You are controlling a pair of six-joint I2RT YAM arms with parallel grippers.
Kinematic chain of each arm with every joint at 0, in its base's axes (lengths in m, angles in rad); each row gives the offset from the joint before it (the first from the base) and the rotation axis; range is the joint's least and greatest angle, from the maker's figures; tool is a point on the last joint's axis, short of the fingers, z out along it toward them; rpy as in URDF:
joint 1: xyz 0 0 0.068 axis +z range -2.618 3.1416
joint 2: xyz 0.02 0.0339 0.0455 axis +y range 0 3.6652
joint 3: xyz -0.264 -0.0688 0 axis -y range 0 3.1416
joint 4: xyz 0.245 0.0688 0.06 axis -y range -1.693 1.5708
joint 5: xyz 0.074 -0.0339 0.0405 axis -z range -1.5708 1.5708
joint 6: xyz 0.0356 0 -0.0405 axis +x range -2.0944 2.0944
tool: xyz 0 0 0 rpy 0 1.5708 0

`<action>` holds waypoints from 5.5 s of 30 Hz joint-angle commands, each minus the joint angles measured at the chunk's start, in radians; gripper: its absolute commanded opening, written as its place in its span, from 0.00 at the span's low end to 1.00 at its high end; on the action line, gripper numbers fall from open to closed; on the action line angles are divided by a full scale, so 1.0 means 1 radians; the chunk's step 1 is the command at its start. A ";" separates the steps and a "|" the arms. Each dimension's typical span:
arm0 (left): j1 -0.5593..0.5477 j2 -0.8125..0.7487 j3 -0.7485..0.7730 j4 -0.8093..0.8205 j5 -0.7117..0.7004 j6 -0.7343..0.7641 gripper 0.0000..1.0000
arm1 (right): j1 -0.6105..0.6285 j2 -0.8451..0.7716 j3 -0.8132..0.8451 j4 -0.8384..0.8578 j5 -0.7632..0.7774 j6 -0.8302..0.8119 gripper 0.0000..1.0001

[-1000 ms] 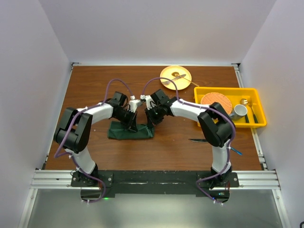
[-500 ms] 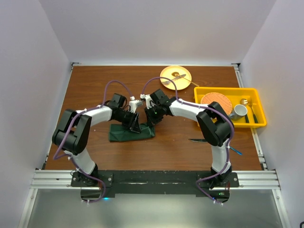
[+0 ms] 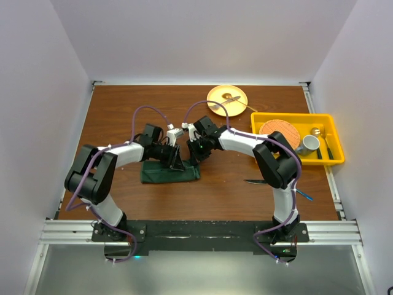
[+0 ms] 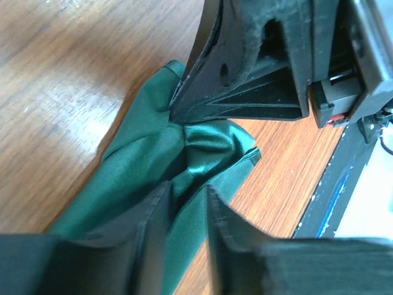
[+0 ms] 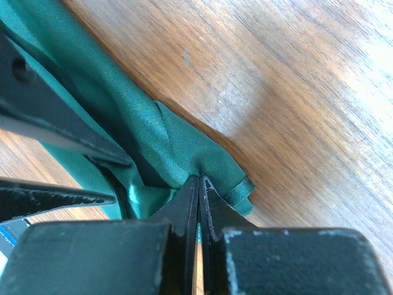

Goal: Fold the napkin into a case and place the utensils inside
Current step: Stuff the top corner of the smaller-rectangle-folded napkin into the folded napkin.

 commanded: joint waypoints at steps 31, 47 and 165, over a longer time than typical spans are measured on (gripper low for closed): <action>0.067 -0.059 -0.071 0.019 -0.027 -0.196 0.00 | 0.005 -0.067 0.021 -0.050 0.060 -0.024 0.00; 0.072 -0.034 -0.051 0.041 -0.150 -0.304 0.00 | 0.007 -0.060 0.035 -0.059 0.063 -0.023 0.00; 0.010 0.199 0.097 0.003 -0.175 -0.284 0.00 | 0.050 -0.127 -0.008 -0.071 0.048 -0.032 0.00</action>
